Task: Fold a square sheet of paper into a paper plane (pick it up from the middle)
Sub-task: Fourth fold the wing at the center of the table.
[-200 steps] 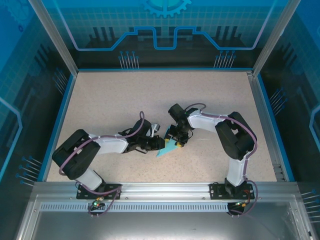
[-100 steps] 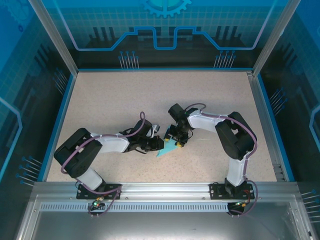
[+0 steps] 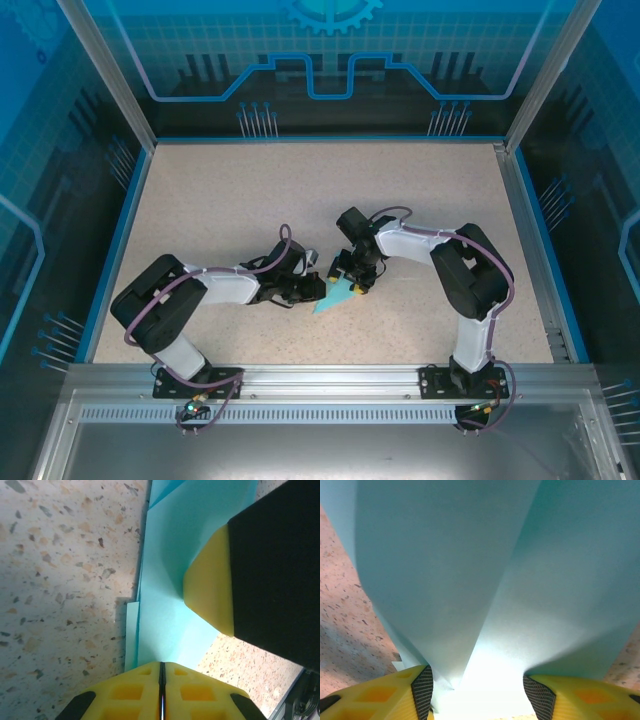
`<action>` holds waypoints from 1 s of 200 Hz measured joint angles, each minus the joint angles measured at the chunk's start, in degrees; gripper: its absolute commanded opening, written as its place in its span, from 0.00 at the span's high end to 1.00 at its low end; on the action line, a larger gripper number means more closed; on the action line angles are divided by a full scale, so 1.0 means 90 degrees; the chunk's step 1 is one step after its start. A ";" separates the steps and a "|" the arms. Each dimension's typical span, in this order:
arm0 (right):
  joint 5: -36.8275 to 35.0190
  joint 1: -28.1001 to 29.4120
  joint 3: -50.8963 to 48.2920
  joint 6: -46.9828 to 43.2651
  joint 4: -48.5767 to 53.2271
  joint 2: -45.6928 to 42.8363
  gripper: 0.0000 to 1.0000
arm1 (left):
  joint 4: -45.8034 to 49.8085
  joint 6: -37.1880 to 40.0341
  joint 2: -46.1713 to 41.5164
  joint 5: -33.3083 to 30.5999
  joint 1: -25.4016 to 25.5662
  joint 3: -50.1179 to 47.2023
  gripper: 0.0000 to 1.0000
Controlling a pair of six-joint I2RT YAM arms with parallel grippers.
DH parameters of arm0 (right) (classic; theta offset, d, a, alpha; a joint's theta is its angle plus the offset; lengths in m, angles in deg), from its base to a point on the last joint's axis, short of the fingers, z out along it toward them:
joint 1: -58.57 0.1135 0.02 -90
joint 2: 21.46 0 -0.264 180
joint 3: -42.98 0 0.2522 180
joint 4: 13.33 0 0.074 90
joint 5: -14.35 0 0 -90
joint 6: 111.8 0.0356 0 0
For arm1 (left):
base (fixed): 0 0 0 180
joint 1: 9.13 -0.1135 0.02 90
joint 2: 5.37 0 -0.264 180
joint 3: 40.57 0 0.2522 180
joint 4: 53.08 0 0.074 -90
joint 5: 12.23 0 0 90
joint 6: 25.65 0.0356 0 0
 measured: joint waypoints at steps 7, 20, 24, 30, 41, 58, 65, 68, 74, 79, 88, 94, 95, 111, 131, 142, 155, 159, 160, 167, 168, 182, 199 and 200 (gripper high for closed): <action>0.0002 0.0000 0.0000 0.0000 0.0000 0.0000 0.41 | 0.0000 0.0000 0.0000 -0.0002 0.0000 0.0000 0.90; 0.0002 0.0000 0.0000 0.0000 0.0000 0.0000 0.40 | 0.0005 0.0000 0.0000 -0.0007 0.0000 0.0000 0.90; 0.0005 0.0000 0.0000 0.0000 0.0000 0.0000 0.40 | 0.0007 0.0000 0.0000 -0.0015 0.0000 0.0000 0.90; 0.0002 0.0000 0.0000 0.0000 0.0000 0.0000 0.40 | 0.0012 0.0000 0.0000 -0.0019 0.0000 0.0000 0.90; 0.0005 0.0000 0.0002 0.0000 0.0000 0.0005 0.40 | 0.0019 0.0000 0.0000 -0.0022 0.0000 0.0000 0.90; 0.0005 0.0000 0.0012 0.0000 0.0005 0.0007 0.40 | 0.0041 0.0000 0.0000 -0.0024 0.0000 0.0000 0.91; 0.0005 0.0000 0.0012 -0.0002 0.0005 0.0010 0.40 | 0.0051 0.0000 0.0000 -0.0027 0.0000 0.0000 0.91; 0.0005 0.0000 0.0012 -0.0002 0.0007 0.0012 0.40 | 0.0058 0.0000 0.0000 -0.0027 0.0000 0.0000 0.91; 0.0007 0.0000 0.0012 -0.0002 0.0005 0.0012 0.40 | 0.0066 0.0000 0.0000 -0.0044 0.0000 0.0000 0.91; 0.0005 0.0000 0.0015 0.0000 0.0007 0.0012 0.40 | 0.0070 0.0002 0.0000 -0.0053 0.0000 0.0000 0.91; 0.0007 0.0000 0.0034 -0.0002 0.0024 0.0019 0.40 | 0.0107 0.0002 0.0000 -0.0073 0.0000 0.0007 0.91; 0.0005 0.0000 0.0041 -0.0002 0.0032 0.0024 0.40 | 0.0134 0.0002 0.0000 -0.0080 0.0000 0.0019 0.91; 0.0005 0.0000 0.0044 -0.0002 0.0034 0.0027 0.40 | 0.0141 0.0002 0.0002 -0.0090 0.0000 0.0024 0.91; 0.0005 0.0000 0.0053 -0.0002 0.0051 0.0036 0.40 | 0.0192 0.0005 0.0027 -0.0117 0.0000 0.0066 0.92; 0.0005 0.0000 0.0061 -0.0002 0.0056 0.0039 0.40 | 0.0223 0.0002 0.0080 -0.0117 0.0000 0.0097 0.92; 0.0005 0.0000 0.0070 -0.0002 0.0070 0.0041 0.40 | 0.0231 0.0005 0.0090 -0.0119 0.0000 0.0107 0.93; 0.0007 0.0000 0.0073 -0.0002 0.0073 0.0041 0.40 | 0.0233 0.0005 0.0095 -0.0117 0.0000 0.0107 0.93; 0.0005 0.0000 0.0075 -0.0002 0.0075 0.0041 0.40 | 0.0233 0.0005 0.0097 -0.0117 0.0000 0.0107 0.93; 0.0007 0.0000 0.0078 -0.0002 0.0075 0.0041 0.40 | 0.0233 0.0005 0.0100 -0.0119 0.0000 0.0107 0.93; 0.0005 0.0000 0.0085 -0.0005 0.0083 0.0041 0.40 | 0.0231 0.0007 0.0109 -0.0117 0.0000 0.0109 0.93; 0.0005 0.0000 0.0085 -0.0005 0.0083 0.0041 0.40 | 0.0231 0.0007 0.0109 -0.0119 0.0000 0.0109 0.93; 0.0005 0.0000 0.0095 -0.0017 0.0100 0.0044 0.40 | 0.0245 0.0007 0.0134 -0.0119 0.0000 0.0124 0.94; 0.0005 0.0000 0.0124 -0.0049 0.0124 0.0041 0.40 | 0.0257 0.0012 0.0146 -0.0117 0.0000 0.0134 0.94; 0.0005 0.0000 0.0126 -0.0049 0.0126 0.0041 0.40 | 0.0260 0.0012 0.0148 -0.0117 0.0000 0.0134 0.94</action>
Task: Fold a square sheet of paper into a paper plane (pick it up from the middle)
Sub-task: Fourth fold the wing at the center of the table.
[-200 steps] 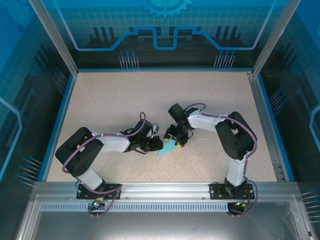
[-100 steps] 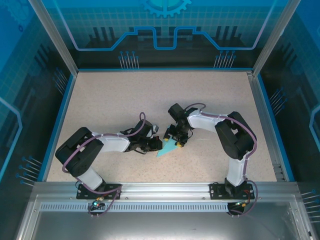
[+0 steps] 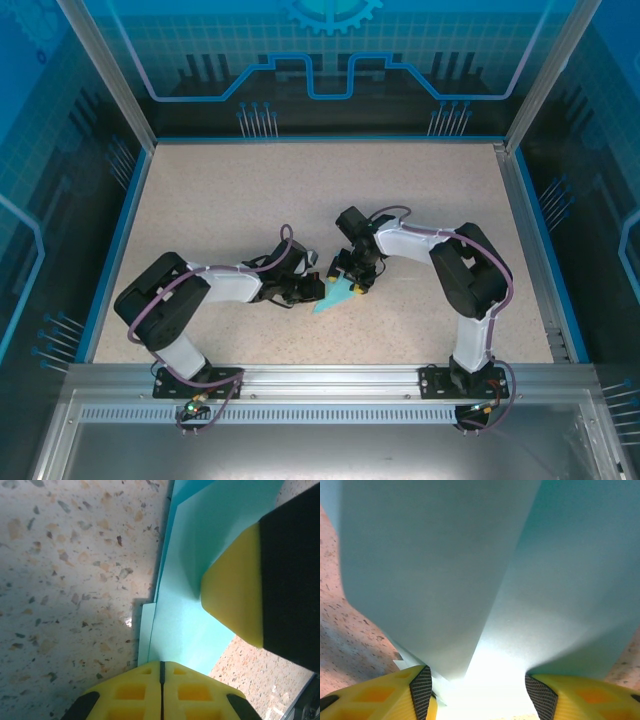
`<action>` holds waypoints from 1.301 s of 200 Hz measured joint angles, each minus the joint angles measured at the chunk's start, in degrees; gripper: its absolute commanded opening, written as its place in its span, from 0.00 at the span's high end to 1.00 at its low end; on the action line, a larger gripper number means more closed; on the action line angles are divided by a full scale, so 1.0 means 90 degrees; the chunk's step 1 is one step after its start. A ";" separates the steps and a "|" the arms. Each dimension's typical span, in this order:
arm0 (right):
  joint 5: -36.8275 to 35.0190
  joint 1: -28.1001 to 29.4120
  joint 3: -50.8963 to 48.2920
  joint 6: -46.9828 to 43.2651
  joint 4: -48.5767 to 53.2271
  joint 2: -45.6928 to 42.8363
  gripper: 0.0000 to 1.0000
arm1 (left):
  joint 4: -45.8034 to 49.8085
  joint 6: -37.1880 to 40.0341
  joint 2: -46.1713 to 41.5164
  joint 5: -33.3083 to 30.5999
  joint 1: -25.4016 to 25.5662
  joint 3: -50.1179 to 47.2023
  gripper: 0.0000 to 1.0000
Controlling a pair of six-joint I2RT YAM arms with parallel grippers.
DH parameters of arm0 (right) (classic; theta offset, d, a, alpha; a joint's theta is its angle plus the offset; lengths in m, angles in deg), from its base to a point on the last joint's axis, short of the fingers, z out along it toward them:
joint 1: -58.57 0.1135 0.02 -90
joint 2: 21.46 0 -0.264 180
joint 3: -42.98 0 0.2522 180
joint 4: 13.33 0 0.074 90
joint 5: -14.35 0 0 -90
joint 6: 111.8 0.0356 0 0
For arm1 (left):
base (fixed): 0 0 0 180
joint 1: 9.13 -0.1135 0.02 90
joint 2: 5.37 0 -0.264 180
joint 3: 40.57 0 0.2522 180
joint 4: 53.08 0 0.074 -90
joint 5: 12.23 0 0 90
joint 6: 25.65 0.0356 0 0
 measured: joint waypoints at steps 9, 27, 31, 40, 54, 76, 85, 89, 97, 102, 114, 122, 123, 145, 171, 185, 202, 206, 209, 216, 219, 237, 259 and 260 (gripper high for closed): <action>-0.0005 0.0000 0.0007 -0.0027 0.0012 -0.0007 0.40 | 0.0019 0.0002 0.0000 0.0000 0.0000 0.0015 0.94; -0.0007 0.0000 0.0015 -0.0107 -0.0019 -0.0104 0.40 | 0.0066 0.0005 0.0005 0.0000 0.0000 0.0039 0.95; -0.0012 0.0000 0.0007 -0.0126 -0.0039 -0.0136 0.40 | 0.0066 0.0005 0.0005 0.0000 0.0000 0.0039 0.95; -0.0022 0.0000 -0.0027 -0.0180 -0.0090 -0.0197 0.40 | 0.0066 0.0005 0.0005 0.0000 0.0000 0.0039 0.96; -0.0049 0.0002 -0.0124 -0.0306 -0.0189 -0.0325 0.39 | 0.0068 0.0007 0.0005 0.0000 0.0000 0.0046 0.96; -0.0357 -0.0036 -0.0313 -0.0551 -0.0228 -0.0653 0.40 | 0.0085 0.0012 0.0022 0.0000 0.0000 0.0068 0.97; -0.0491 -0.0066 -0.0381 -0.0670 -0.0223 -0.0865 0.40 | 0.0090 0.0032 0.0022 0.0000 0.0000 0.0073 0.97; -0.0517 -0.0080 -0.0401 -0.0714 -0.0226 -0.0962 0.41 | 0.0095 0.0049 0.0024 0.0000 0.0000 0.0075 0.97; -0.0602 -0.0090 -0.0449 -0.0826 -0.0265 -0.1202 0.42 | 0.0109 0.0085 0.0024 0.0000 0.0000 0.0080 0.97; -0.0602 -0.0095 -0.0491 -0.0884 -0.0308 -0.1367 0.44 | 0.0112 0.0107 0.0024 0.0000 0.0000 0.0080 0.97; -0.0614 -0.0095 -0.0612 -0.1032 -0.0486 -0.1766 0.51 | 0.0121 0.0131 0.0024 0.0002 0.0000 0.0087 0.97; -0.0568 -0.0095 -0.0699 -0.1154 -0.0646 -0.1977 0.57 | 0.0151 0.0151 0.0034 0.0002 0.0000 0.0112 0.98; -0.0563 -0.0095 -0.0716 -0.1197 -0.0678 -0.2011 0.58 | 0.0160 0.0153 0.0036 0.0002 0.0000 0.0117 0.98; -0.0296 -0.0080 -0.0879 -0.1418 -0.1180 -0.2169 0.73 | 0.0223 0.0160 0.0051 0.0002 0.0000 0.0153 0.98; -0.0063 0.0036 -0.0886 -0.1668 -0.1557 -0.1875 0.85 | 0.0238 0.0172 0.0053 0.0002 0.0000 0.0163 0.98; 0.0068 0.0104 -0.0886 -0.1715 -0.1739 -0.1644 0.87 | 0.0240 0.0172 0.0053 0.0002 0.0000 0.0165 0.98; 0.0155 0.0134 -0.0886 -0.1741 -0.1909 -0.1358 0.87 | 0.0240 0.0172 0.0053 0.0002 0.0000 0.0165 0.98; 0.0170 0.0134 -0.0886 -0.1741 -0.1926 -0.1292 0.87 | 0.0240 0.0172 0.0053 0.0002 0.0000 0.0163 0.98; 0.0175 0.0134 -0.0886 -0.1741 -0.1940 -0.1248 0.87 | 0.0240 0.0172 0.0053 0.0002 0.0000 0.0165 0.98; 0.0172 0.0134 -0.0886 -0.1741 -0.1957 -0.1166 0.87 | 0.0240 0.0172 0.0053 0.0002 0.0000 0.0163 0.98; 0.0172 0.0131 -0.0886 -0.1739 -0.1965 -0.1132 0.87 | 0.0240 0.0172 0.0053 0.0002 0.0000 0.0165 0.98; 0.0170 0.0126 -0.0889 -0.1736 -0.2004 -0.1001 0.87 | 0.0243 0.0172 0.0053 0.0002 0.0000 0.0165 0.98; 0.0153 0.0109 -0.0974 -0.1729 -0.2091 -0.0991 0.87 | 0.0245 0.0170 0.0053 0.0002 0.0000 0.0165 0.98; 0.0148 0.0107 -0.0979 -0.1729 -0.2091 -0.0991 0.87 | 0.0245 0.0170 0.0053 0.0002 0.0000 0.0165 0.98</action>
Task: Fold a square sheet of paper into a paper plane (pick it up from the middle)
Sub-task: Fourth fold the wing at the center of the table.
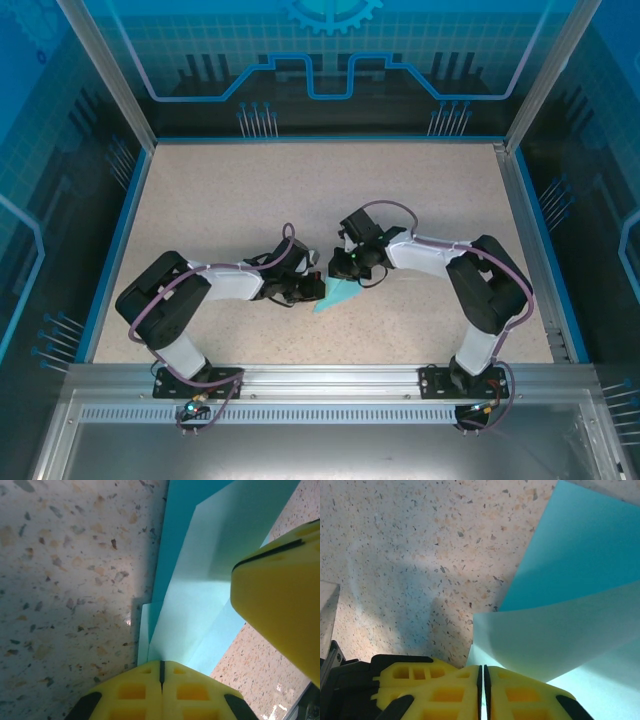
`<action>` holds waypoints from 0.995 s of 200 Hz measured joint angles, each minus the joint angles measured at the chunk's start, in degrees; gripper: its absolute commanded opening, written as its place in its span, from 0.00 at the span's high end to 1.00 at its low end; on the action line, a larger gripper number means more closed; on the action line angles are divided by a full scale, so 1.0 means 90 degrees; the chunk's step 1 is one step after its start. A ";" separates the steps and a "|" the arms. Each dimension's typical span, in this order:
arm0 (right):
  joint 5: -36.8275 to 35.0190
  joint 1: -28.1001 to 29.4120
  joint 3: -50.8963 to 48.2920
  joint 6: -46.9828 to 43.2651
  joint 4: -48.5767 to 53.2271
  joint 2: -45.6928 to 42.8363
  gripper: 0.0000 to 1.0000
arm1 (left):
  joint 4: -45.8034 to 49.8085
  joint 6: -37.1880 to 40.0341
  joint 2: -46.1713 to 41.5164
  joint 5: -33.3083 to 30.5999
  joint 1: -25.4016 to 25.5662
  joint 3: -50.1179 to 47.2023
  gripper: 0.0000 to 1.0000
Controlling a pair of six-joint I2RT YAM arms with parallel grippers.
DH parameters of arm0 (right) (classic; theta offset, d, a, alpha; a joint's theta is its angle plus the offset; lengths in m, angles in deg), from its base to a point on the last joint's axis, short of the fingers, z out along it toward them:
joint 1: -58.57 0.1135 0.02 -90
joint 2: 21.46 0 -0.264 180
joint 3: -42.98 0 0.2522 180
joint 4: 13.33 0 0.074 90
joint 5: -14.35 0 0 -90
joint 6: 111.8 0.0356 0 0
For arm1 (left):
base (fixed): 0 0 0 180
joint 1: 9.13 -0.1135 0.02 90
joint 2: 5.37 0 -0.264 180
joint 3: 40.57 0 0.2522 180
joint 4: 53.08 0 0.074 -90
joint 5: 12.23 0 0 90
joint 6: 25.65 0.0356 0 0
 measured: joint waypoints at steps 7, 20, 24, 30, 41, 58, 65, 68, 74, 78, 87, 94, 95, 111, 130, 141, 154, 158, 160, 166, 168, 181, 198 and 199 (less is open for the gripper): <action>-0.0002 -0.0012 -0.0027 0.0012 -0.0007 0.0002 0.87 | 0.0000 0.0000 0.0000 0.0000 0.0000 0.0000 0.98; -0.0027 -0.0044 -0.0075 0.0017 -0.0022 0.0005 0.87 | 0.0000 0.0000 0.0000 0.0000 0.0000 0.0000 0.99; -0.0029 -0.0058 -0.0083 0.0017 -0.0017 0.0010 0.87 | 0.0002 0.0000 0.0000 0.0000 0.0000 -0.0002 0.98; -0.0032 -0.0068 -0.0092 0.0017 -0.0019 0.0017 0.87 | 0.0002 0.0000 0.0000 0.0000 0.0000 0.0000 0.99; -0.0036 -0.0102 -0.0107 0.0019 -0.0019 0.0027 0.87 | 0.0002 0.0000 0.0000 0.0000 0.0000 0.0000 0.99; -0.0049 -0.0136 -0.0109 0.0036 -0.0029 0.0053 0.88 | 0.0005 0.0000 0.0000 0.0000 0.0000 0.0000 0.99; -0.0049 -0.0146 -0.0112 0.0041 -0.0032 0.0063 0.88 | 0.0010 0.0000 0.0000 0.0000 0.0000 0.0005 0.99; -0.0049 -0.0148 -0.0112 0.0041 -0.0032 0.0070 0.88 | 0.0010 0.0000 0.0000 0.0000 0.0000 0.0007 0.99; -0.0051 -0.0158 -0.0112 0.0044 -0.0041 0.0083 0.88 | 0.0017 0.0000 0.0000 0.0000 0.0000 0.0012 0.99; -0.0051 -0.0160 -0.0112 0.0049 -0.0046 0.0087 0.88 | 0.0019 0.0000 0.0000 0.0000 0.0000 0.0012 0.99; -0.0049 -0.0175 -0.0112 0.0063 -0.0049 0.0100 0.88 | 0.0029 0.0000 0.0000 0.0000 0.0000 0.0012 0.99; -0.0051 -0.0187 -0.0117 0.0066 -0.0051 0.0104 0.88 | 0.0034 0.0000 0.0000 0.0000 0.0000 0.0017 0.99; -0.0051 -0.0187 -0.0117 0.0066 -0.0051 0.0104 0.88 | 0.0032 0.0000 0.0000 0.0000 0.0000 0.0017 0.99; -0.0051 -0.0216 -0.0129 0.0068 -0.0061 0.0112 0.88 | 0.0039 0.0000 0.0000 0.0000 0.0000 0.0022 0.99; -0.0053 -0.0243 -0.0160 0.0070 -0.0068 0.0136 0.88 | 0.0039 0.0000 0.0000 0.0002 0.0000 0.0022 0.99; -0.0051 -0.0260 -0.0177 0.0080 -0.0068 0.0153 0.88 | 0.0039 0.0000 0.0000 0.0002 0.0000 0.0022 0.99; -0.0053 -0.0272 -0.0194 0.0090 -0.0068 0.0160 0.89 | 0.0039 0.0000 0.0002 0.0002 0.0000 0.0022 0.99; -0.0053 -0.0274 -0.0194 0.0090 -0.0068 0.0165 0.89 | 0.0039 0.0000 0.0002 0.0002 0.0000 0.0022 0.99; -0.0056 -0.0277 -0.0194 0.0090 -0.0068 0.0165 0.89 | 0.0039 0.0000 0.0002 0.0002 0.0000 0.0022 0.99; -0.0056 -0.0277 -0.0194 0.0090 -0.0068 0.0170 0.89 | 0.0039 0.0002 0.0002 0.0002 0.0000 0.0022 0.99; -0.0056 -0.0279 -0.0194 0.0092 -0.0068 0.0172 0.89 | 0.0039 0.0002 0.0005 0.0002 0.0000 0.0022 0.99; -0.0061 -0.0279 -0.0194 0.0100 -0.0068 0.0177 0.89 | 0.0036 0.0002 0.0005 0.0005 0.0000 0.0022 0.99; -0.0066 -0.0279 -0.0194 0.0112 -0.0068 0.0177 0.89 | 0.0039 0.0000 0.0005 0.0005 0.0000 0.0022 0.99; -0.0066 -0.0279 -0.0194 0.0112 -0.0066 0.0177 0.89 | 0.0039 0.0000 0.0005 0.0005 0.0000 0.0022 0.99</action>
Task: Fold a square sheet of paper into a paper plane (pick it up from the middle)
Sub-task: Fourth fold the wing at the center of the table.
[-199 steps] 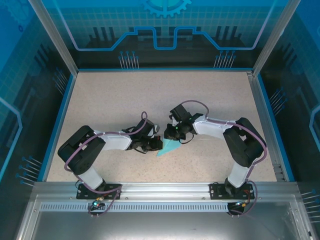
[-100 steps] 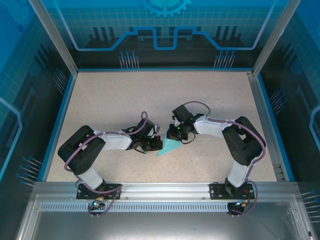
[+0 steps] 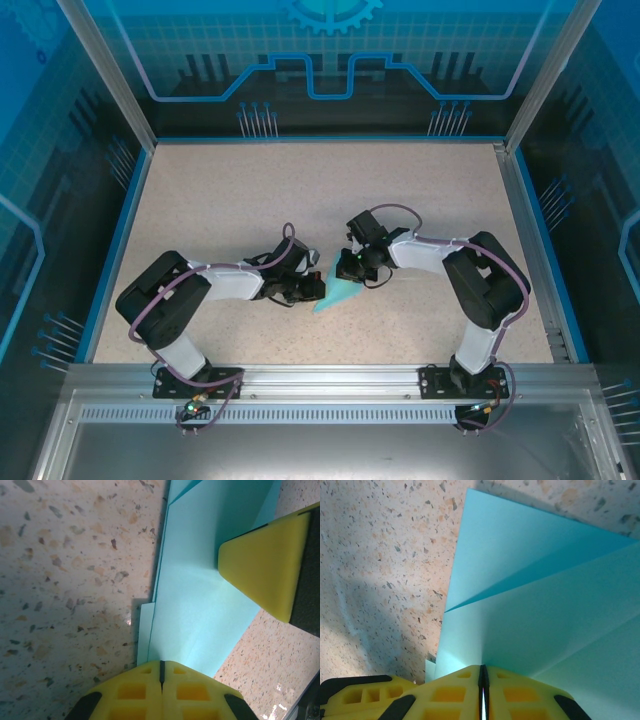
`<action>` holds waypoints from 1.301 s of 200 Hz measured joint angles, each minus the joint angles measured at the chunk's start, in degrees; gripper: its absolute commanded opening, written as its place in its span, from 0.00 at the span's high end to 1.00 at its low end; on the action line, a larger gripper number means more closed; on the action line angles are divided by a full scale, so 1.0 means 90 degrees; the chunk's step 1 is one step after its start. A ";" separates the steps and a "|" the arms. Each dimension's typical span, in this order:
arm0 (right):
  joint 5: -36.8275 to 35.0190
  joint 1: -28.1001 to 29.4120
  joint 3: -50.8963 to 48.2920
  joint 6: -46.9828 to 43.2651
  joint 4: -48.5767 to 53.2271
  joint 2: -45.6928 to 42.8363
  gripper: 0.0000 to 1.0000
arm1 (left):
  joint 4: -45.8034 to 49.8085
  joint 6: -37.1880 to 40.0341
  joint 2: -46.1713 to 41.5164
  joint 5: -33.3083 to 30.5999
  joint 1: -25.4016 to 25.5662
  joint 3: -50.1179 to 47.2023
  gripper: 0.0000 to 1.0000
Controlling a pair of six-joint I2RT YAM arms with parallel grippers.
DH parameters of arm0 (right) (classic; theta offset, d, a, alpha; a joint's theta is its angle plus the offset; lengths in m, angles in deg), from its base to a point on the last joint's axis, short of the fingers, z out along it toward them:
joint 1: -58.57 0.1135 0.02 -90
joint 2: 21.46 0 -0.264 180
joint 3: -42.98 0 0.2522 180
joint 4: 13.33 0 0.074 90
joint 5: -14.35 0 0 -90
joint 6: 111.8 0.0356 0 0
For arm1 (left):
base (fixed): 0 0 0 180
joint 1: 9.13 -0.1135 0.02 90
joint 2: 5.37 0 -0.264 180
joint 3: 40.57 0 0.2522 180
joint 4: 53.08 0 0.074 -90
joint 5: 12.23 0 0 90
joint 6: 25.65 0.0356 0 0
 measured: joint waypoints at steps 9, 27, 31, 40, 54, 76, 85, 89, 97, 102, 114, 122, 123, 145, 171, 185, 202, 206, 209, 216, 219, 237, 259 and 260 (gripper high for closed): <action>-0.0002 0.0000 0.0000 0.0000 -0.0002 0.0005 0.88 | 0.0000 0.0000 0.0000 0.0000 0.0000 0.0000 0.99; -0.0002 0.0000 0.0000 -0.0002 -0.0005 0.0017 0.89 | 0.0000 0.0000 0.0000 0.0000 0.0000 0.0002 0.99; -0.0002 0.0000 0.0000 -0.0002 -0.0005 0.0022 0.89 | 0.0000 0.0000 0.0000 0.0002 0.0000 0.0000 0.99; 0.0000 0.0000 0.0000 -0.0005 -0.0007 0.0029 0.89 | 0.0000 0.0000 0.0000 0.0002 0.0000 0.0002 0.99; 0.0002 0.0000 0.0000 -0.0012 -0.0027 0.0039 0.89 | 0.0000 0.0000 0.0000 0.0002 0.0000 0.0002 0.99; 0.0002 -0.0002 0.0000 -0.0051 -0.0036 0.0085 0.89 | 0.0000 0.0000 0.0000 0.0002 0.0000 0.0002 0.99; 0.0007 -0.0005 0.0000 -0.0053 -0.0049 0.0114 0.89 | 0.0000 0.0000 0.0000 0.0000 0.0000 0.0002 0.99; 0.0012 -0.0007 0.0000 -0.0056 -0.0051 0.0131 0.89 | 0.0000 0.0000 0.0000 0.0000 0.0000 0.0002 0.99; 0.0017 -0.0012 0.0000 -0.0073 -0.0061 0.0160 0.89 | 0.0002 0.0000 0.0000 0.0002 0.0000 0.0002 0.99; 0.0024 -0.0024 0.0000 -0.0075 -0.0070 0.0165 0.89 | 0.0002 0.0000 0.0000 0.0000 0.0000 0.0002 0.99; 0.0061 -0.0041 -0.0015 -0.0078 -0.0092 0.0168 0.89 | 0.0015 0.0002 0.0000 0.0000 0.0000 0.0007 0.99; 0.0075 -0.0049 -0.0036 -0.0097 -0.0121 0.0168 0.89 | 0.0029 0.0002 0.0000 0.0000 0.0000 0.0017 0.99; 0.0083 -0.0051 -0.0039 -0.0100 -0.0121 0.0168 0.89 | 0.0032 0.0000 0.0000 0.0002 0.0000 0.0017 0.99; 0.0189 -0.0107 -0.0119 -0.0129 -0.0243 0.0168 0.89 | 0.0146 0.0002 0.0000 0.0005 0.0000 0.0087 0.96; 0.0306 -0.0151 -0.0209 -0.0175 -0.0384 0.0163 0.89 | 0.0352 0.0005 0.0000 0.0095 -0.0002 0.0240 0.91; 0.0355 -0.0172 -0.0240 -0.0189 -0.0432 0.0160 0.90 | 0.0406 0.0002 -0.0005 0.0172 0.0000 0.0384 0.90; 0.0389 -0.0192 -0.0287 -0.0197 -0.0503 0.0151 0.90 | 0.0393 0.0002 -0.0007 0.0255 0.0000 0.0580 0.90; 0.0403 -0.0199 -0.0294 -0.0197 -0.0517 0.0151 0.90 | 0.0396 0.0000 -0.0007 0.0272 0.0000 0.0622 0.90; 0.0415 -0.0202 -0.0299 -0.0197 -0.0525 0.0151 0.90 | 0.0391 0.0000 -0.0007 0.0282 0.0000 0.0651 0.90; 0.0430 -0.0204 -0.0304 -0.0197 -0.0537 0.0151 0.90 | 0.0391 0.0000 -0.0005 0.0289 0.0000 0.0721 0.90; 0.0435 -0.0204 -0.0311 -0.0197 -0.0546 0.0151 0.90 | 0.0381 -0.0002 -0.0005 0.0294 0.0000 0.0750 0.91; 0.0481 -0.0231 -0.0333 -0.0197 -0.0583 0.0148 0.90 | 0.0367 -0.0012 0.0046 0.0306 0.0000 0.0852 0.91; 0.0520 -0.0243 -0.0338 -0.0197 -0.0597 0.0148 0.90 | 0.0367 -0.0017 0.0221 0.0301 0.0000 0.0882 0.93; 0.0520 -0.0243 -0.0340 -0.0197 -0.0595 0.0148 0.90 | 0.0372 -0.0017 0.0226 0.0301 0.0000 0.0882 0.93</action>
